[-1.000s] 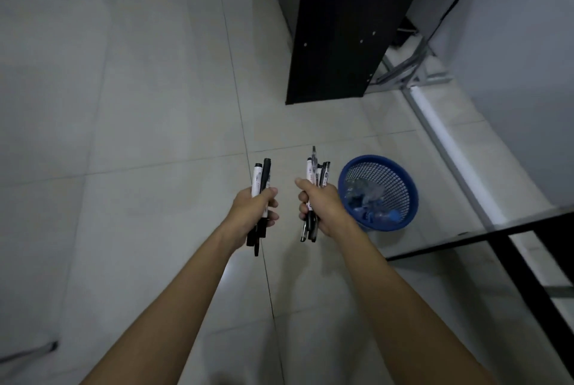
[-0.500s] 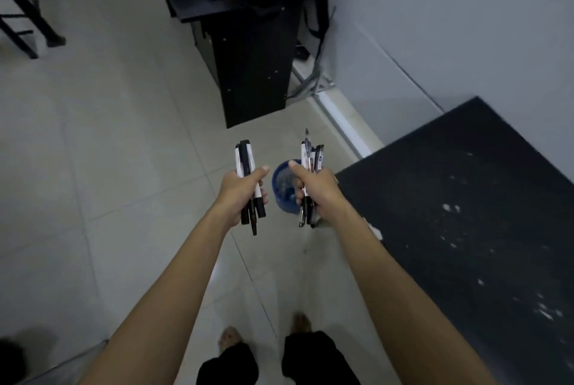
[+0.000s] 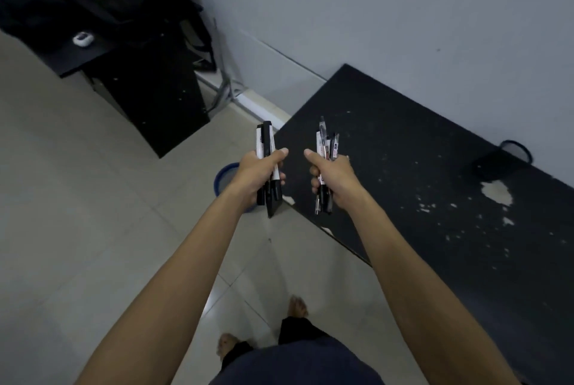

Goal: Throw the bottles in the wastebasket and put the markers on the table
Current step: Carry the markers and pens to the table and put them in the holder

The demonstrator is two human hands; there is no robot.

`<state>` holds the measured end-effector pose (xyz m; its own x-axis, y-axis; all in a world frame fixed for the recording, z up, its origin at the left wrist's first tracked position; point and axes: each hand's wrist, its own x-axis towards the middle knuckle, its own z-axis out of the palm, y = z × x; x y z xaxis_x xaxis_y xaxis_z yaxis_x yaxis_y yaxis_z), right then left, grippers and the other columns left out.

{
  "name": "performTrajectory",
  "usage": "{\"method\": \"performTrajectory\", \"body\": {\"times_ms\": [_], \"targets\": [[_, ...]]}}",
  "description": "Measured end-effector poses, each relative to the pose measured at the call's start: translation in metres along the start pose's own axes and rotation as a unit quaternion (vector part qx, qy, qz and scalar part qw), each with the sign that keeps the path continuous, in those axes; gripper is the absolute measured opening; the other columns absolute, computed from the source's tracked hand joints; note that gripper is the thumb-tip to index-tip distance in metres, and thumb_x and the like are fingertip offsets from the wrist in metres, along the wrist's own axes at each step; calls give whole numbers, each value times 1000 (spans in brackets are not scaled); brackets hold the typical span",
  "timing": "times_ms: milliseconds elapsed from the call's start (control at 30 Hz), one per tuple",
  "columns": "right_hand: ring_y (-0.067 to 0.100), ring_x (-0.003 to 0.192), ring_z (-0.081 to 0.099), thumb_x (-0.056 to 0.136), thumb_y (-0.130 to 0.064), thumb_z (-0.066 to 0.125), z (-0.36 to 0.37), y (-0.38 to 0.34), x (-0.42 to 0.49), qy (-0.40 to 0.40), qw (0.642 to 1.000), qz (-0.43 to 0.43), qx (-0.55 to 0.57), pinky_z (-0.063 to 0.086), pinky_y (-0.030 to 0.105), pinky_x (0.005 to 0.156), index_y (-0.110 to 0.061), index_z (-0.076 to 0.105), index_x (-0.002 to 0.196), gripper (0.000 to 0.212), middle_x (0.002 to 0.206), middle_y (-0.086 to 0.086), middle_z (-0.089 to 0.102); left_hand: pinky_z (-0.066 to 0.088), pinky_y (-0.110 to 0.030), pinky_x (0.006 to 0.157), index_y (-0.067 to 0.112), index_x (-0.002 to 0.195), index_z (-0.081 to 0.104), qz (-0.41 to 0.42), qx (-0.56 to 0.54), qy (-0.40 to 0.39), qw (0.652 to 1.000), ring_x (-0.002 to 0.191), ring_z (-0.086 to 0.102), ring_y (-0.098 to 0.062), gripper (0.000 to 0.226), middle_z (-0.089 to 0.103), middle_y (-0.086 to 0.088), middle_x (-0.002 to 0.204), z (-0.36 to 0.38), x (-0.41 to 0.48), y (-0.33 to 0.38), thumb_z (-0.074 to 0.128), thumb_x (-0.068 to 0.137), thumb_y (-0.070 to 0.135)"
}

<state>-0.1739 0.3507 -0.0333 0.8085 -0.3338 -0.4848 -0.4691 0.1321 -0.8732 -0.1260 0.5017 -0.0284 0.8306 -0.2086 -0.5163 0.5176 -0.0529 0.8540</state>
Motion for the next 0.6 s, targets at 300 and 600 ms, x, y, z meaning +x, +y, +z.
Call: {"method": "performTrajectory", "body": {"times_ms": [300, 600], "targets": [[14, 37, 43, 84, -32, 67, -139, 13, -1, 78, 997, -2, 23, 42, 27, 43, -18, 53, 69, 24, 48, -4, 48, 54, -25, 51, 12, 77, 62, -17, -2, -91, 996, 47, 61, -8, 19, 60, 2, 65, 135, 20, -3, 70, 81, 29], [15, 37, 43, 84, -31, 67, -241, 10, 21, 175, 982, -10, 66, 42, 29, 45, -17, 50, 70, 26, 46, -4, 49, 54, -26, 56, 14, 78, 62, -61, 40, -185, 980, 54, 58, -11, 14, 59, 2, 67, 248, 52, -1, 68, 82, 27]]}}
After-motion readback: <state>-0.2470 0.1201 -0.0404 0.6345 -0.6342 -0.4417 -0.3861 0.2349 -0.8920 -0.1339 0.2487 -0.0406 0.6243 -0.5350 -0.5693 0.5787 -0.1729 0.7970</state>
